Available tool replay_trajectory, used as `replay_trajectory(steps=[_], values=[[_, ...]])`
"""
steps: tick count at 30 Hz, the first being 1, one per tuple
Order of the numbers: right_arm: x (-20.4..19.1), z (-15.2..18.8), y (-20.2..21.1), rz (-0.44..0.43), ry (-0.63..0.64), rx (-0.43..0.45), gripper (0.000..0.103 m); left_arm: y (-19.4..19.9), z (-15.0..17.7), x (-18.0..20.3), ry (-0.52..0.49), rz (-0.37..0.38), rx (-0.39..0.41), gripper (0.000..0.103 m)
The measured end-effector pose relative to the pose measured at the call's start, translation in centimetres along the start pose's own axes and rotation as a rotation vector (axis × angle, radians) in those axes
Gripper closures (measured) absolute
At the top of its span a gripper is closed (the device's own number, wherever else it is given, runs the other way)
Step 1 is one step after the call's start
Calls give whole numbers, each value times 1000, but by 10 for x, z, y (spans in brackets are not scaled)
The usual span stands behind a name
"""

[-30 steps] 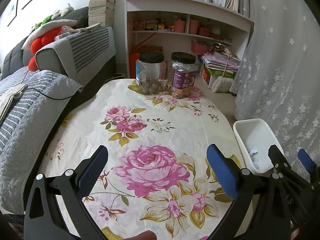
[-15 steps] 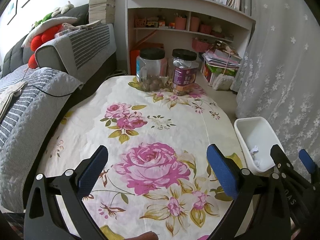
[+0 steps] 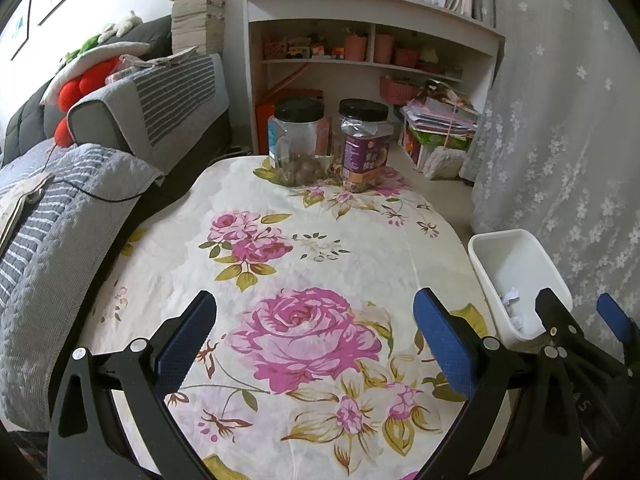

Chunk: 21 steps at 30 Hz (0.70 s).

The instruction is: Collect trash

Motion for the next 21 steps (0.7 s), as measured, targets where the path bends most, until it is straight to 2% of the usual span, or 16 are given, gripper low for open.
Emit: replay_trajectory(steps=[10,21], values=[[2,0,-1,-3,-3,-2,7,1,-1,9,-52,10,12,9],[3,0,-2,-1,-2,0,7,0,-1,12,-50,16,12,9]])
Point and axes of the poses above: each gripper's, at about its wrist camera, not at the fingertips, and y roughly against the way its jaws point, x to its right, z to its underside, the point moved 10 cm from there along -y, roughly the way its jaws point, and after that the axes turned 7 degrees about z, right-handed, at the moved point
